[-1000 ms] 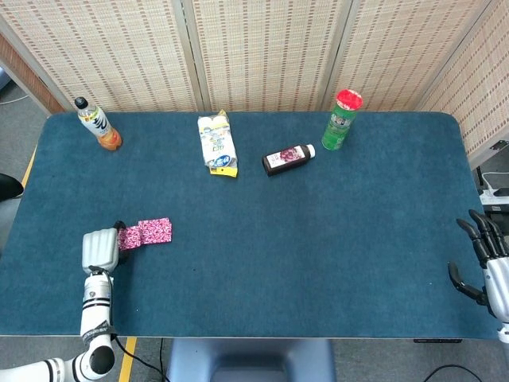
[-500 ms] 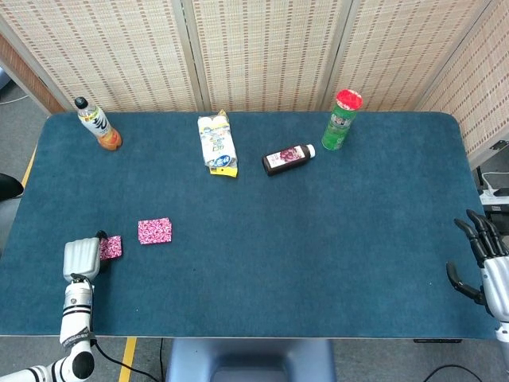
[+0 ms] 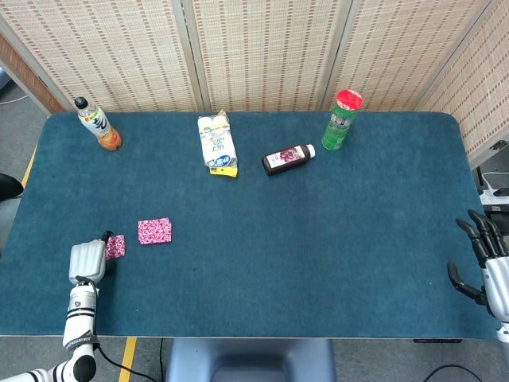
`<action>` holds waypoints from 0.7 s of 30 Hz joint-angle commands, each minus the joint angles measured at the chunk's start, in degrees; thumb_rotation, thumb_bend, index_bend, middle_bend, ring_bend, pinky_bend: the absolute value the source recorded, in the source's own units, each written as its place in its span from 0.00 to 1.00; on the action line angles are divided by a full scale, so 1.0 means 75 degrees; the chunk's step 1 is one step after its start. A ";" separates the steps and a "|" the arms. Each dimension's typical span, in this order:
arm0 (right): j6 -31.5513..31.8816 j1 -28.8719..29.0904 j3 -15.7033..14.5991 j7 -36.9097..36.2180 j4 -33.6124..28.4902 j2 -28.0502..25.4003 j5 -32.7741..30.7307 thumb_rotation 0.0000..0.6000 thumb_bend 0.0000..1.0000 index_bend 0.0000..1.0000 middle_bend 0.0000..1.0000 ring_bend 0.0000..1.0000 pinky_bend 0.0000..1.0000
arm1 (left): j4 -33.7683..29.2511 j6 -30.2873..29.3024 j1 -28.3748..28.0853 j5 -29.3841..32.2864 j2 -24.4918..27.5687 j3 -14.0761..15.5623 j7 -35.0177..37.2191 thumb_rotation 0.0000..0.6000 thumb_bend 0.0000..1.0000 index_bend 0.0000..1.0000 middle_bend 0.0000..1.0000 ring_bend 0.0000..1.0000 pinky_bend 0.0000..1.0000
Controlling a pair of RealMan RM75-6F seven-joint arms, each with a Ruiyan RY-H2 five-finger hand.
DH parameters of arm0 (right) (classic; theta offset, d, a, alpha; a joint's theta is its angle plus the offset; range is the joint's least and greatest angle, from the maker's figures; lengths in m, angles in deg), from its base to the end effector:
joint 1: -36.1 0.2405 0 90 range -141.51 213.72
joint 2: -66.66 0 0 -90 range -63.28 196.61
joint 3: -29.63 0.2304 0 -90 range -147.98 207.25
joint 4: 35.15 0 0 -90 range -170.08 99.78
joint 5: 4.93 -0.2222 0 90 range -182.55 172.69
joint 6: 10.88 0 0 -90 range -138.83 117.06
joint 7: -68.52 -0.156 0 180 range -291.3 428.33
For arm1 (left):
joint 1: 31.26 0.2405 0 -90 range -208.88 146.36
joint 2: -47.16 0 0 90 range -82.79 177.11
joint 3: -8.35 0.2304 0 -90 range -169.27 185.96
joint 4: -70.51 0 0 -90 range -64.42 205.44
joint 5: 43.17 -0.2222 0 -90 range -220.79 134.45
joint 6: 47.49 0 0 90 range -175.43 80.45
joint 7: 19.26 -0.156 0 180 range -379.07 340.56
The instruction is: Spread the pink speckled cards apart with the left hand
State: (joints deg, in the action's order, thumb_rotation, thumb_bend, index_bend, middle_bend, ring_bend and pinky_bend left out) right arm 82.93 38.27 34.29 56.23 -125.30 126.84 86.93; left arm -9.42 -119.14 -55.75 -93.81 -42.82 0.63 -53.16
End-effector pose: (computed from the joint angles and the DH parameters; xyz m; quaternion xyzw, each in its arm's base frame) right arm -0.2870 -0.1833 0.1801 0.5643 -0.3544 0.4807 0.5699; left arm -0.2761 0.2874 0.0076 -0.6108 -0.4231 -0.2131 0.6345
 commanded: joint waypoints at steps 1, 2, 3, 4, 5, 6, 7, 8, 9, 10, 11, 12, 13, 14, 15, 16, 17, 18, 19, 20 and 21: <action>-0.0009 0.0003 -0.0005 0.0010 0.0004 0.0004 0.0005 1.00 0.42 0.12 0.01 0.00 0.31 | -0.0324 -0.0170 -0.0048 -0.0231 0.0016 -0.0117 0.0017 1.00 0.30 0.21 1.00 1.00 1.00; -0.0014 0.0004 -0.0010 0.0013 0.0004 0.0005 0.0009 1.00 0.42 0.12 0.01 0.00 0.31 | -0.0363 -0.0221 -0.0077 -0.0288 -0.0030 -0.0145 -0.0011 1.00 0.30 0.21 1.00 1.00 1.00; -0.0022 0.0007 -0.0013 0.0017 0.0003 0.0003 0.0012 1.00 0.42 0.12 0.01 0.00 0.31 | -0.0391 -0.0280 -0.0124 -0.0342 -0.0120 -0.0193 -0.0053 1.00 0.30 0.21 1.00 1.00 1.00; -0.0030 0.0009 -0.0015 0.0019 0.0002 0.0001 0.0009 1.00 0.42 0.12 0.01 0.00 0.31 | -0.0393 -0.0306 -0.0164 -0.0364 -0.0202 -0.0229 -0.0089 1.00 0.30 0.21 1.00 1.00 1.00; -0.0037 0.0012 -0.0014 0.0021 0.0001 0.0000 0.0005 1.00 0.42 0.12 0.01 0.00 0.31 | -0.0381 -0.0318 -0.0197 -0.0357 -0.0275 -0.0261 -0.0133 1.00 0.30 0.21 1.00 1.00 1.00; -0.0046 0.0014 -0.0012 0.0023 0.0000 -0.0004 -0.0006 1.00 0.42 0.12 0.01 0.00 0.31 | -0.0373 -0.0284 -0.0276 -0.0351 -0.0401 -0.0315 -0.0185 1.00 0.30 0.21 1.00 1.00 1.00; -0.0052 0.0014 -0.0012 0.0021 -0.0003 -0.0009 -0.0011 1.00 0.42 0.12 0.01 0.00 0.31 | -0.0344 -0.0256 -0.0332 -0.0337 -0.0490 -0.0350 -0.0231 1.00 0.30 0.21 1.00 1.00 1.00; -0.0055 0.0013 -0.0014 0.0015 -0.0009 -0.0016 -0.0013 1.00 0.42 0.12 0.01 0.00 0.31 | -0.0306 -0.0223 -0.0389 -0.0322 -0.0576 -0.0378 -0.0284 1.00 0.30 0.21 1.00 1.00 1.00; -0.0054 0.0011 -0.0013 0.0001 -0.0012 -0.0026 -0.0015 1.00 0.42 0.12 0.01 0.00 0.31 | -0.0249 -0.0172 -0.0463 -0.0304 -0.0682 -0.0404 -0.0361 1.00 0.30 0.21 1.00 1.00 1.00; -0.0049 0.0010 -0.0012 -0.0009 -0.0012 -0.0029 -0.0015 1.00 0.42 0.12 0.01 0.00 0.31 | -0.0210 -0.0146 -0.0501 -0.0297 -0.0735 -0.0416 -0.0399 1.00 0.30 0.21 1.00 1.00 1.00; -0.0049 0.0010 -0.0012 -0.0009 -0.0012 -0.0029 -0.0015 1.00 0.42 0.12 0.01 0.00 0.31 | -0.0210 -0.0146 -0.0501 -0.0297 -0.0735 -0.0416 -0.0399 1.00 0.30 0.21 1.00 1.00 1.00; -0.0048 0.0010 -0.0012 -0.0013 -0.0011 -0.0030 -0.0015 1.00 0.42 0.12 0.01 0.00 0.31 | -0.0190 -0.0143 -0.0511 -0.0288 -0.0756 -0.0424 -0.0411 1.00 0.30 0.21 1.00 1.00 1.00; -0.0046 0.0009 -0.0010 -0.0017 -0.0011 -0.0031 -0.0016 1.00 0.42 0.12 0.01 0.00 0.31 | -0.0172 -0.0133 -0.0526 -0.0286 -0.0778 -0.0428 -0.0426 1.00 0.30 0.21 1.00 1.00 1.00; -0.0033 0.0006 -0.0003 -0.0030 -0.0010 -0.0036 -0.0020 1.00 0.42 0.12 0.01 0.00 0.31 | -0.0107 -0.0078 -0.0589 -0.0284 -0.0855 -0.0439 -0.0478 1.00 0.30 0.21 1.00 1.00 1.00; -0.0021 0.0002 0.0002 -0.0047 -0.0007 -0.0040 -0.0025 1.00 0.42 0.12 0.01 0.00 0.31 | -0.0021 -0.0018 -0.0652 -0.0250 -0.0946 -0.0465 -0.0531 1.00 0.30 0.21 1.00 1.00 1.00; -0.0012 -0.0003 0.0008 -0.0076 -0.0008 -0.0051 -0.0033 1.00 0.42 0.12 0.01 0.00 0.31 | 0.0151 0.0128 -0.0787 -0.0181 -0.1083 -0.0541 -0.0602 1.00 0.30 0.21 1.00 1.00 1.00; -0.0014 -0.0003 0.0006 -0.0088 -0.0007 -0.0057 -0.0031 1.00 0.42 0.12 0.01 0.00 0.31 | 0.0285 0.0189 -0.0856 -0.0121 -0.1170 -0.0597 -0.0640 1.00 0.30 0.21 1.00 1.00 1.00; -0.0017 -0.0002 0.0004 -0.0097 -0.0006 -0.0061 -0.0027 1.00 0.42 0.12 0.01 0.00 0.31 | 0.0426 0.0247 -0.0924 -0.0068 -0.1249 -0.0637 -0.0698 1.00 0.30 0.21 1.00 1.00 1.00; -0.0020 -0.0001 0.0001 -0.0102 -0.0004 -0.0063 -0.0024 1.00 0.42 0.12 0.01 0.00 0.31 | 0.0517 0.0283 -0.0969 -0.0035 -0.1295 -0.0659 -0.0745 1.00 0.30 0.21 1.00 1.00 1.00; -0.0024 0.0002 0.0001 -0.0105 -0.0001 -0.0064 -0.0021 1.00 0.42 0.12 0.01 0.00 0.31 | 0.0592 0.0323 -0.1009 0.0002 -0.1333 -0.0676 -0.0790 1.00 0.30 0.21 1.00 1.00 1.00; -0.0026 0.0003 0.0000 -0.0109 0.0000 -0.0066 -0.0019 1.00 0.42 0.12 0.01 0.00 0.31 | 0.0668 0.0382 -0.1054 0.0060 -0.1373 -0.0701 -0.0837 1.00 0.30 0.21 1.00 1.00 1.00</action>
State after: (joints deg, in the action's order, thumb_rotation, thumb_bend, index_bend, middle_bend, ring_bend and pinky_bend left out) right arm 82.73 38.29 34.29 55.40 -125.30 126.33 86.78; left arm -5.28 -117.02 -62.92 -94.04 -52.37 -4.13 -58.74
